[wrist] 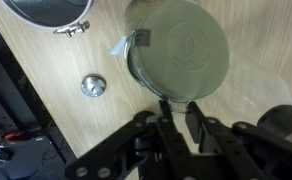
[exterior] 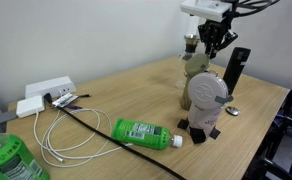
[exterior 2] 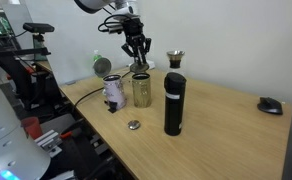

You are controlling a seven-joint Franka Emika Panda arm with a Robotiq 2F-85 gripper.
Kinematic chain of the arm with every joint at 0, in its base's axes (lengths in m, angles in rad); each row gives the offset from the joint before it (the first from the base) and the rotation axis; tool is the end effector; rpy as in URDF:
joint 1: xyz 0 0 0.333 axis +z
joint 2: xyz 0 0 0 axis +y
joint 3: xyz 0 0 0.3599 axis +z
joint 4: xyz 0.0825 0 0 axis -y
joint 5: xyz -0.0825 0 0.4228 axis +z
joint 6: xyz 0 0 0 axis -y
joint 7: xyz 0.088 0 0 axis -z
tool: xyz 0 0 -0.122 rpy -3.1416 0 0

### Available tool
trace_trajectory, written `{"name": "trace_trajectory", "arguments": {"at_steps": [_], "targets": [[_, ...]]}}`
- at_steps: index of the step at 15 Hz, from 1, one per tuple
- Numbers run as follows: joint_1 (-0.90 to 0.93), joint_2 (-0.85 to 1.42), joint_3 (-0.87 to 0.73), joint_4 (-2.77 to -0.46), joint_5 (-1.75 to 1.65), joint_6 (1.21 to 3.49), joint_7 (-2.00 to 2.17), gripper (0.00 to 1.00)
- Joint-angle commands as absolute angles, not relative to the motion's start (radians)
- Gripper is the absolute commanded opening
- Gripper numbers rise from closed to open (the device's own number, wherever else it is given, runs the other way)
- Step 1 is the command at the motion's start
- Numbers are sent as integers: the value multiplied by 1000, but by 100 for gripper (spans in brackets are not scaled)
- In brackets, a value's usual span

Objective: Open the gold canister

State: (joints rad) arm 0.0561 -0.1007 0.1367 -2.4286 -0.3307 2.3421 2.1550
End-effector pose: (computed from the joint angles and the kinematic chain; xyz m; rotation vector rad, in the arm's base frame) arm 0.4929 0.0875 0.3489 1.9648 -2.3114 0.3608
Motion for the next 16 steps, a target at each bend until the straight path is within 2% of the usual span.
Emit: {"name": "trace_trajectory", "arguments": {"at_steps": [1,16], "targets": [[61,-105,144,-2411,-346,2302,2160,6],[78,-101,155,-2381,-339,2278,2158,6]]}}
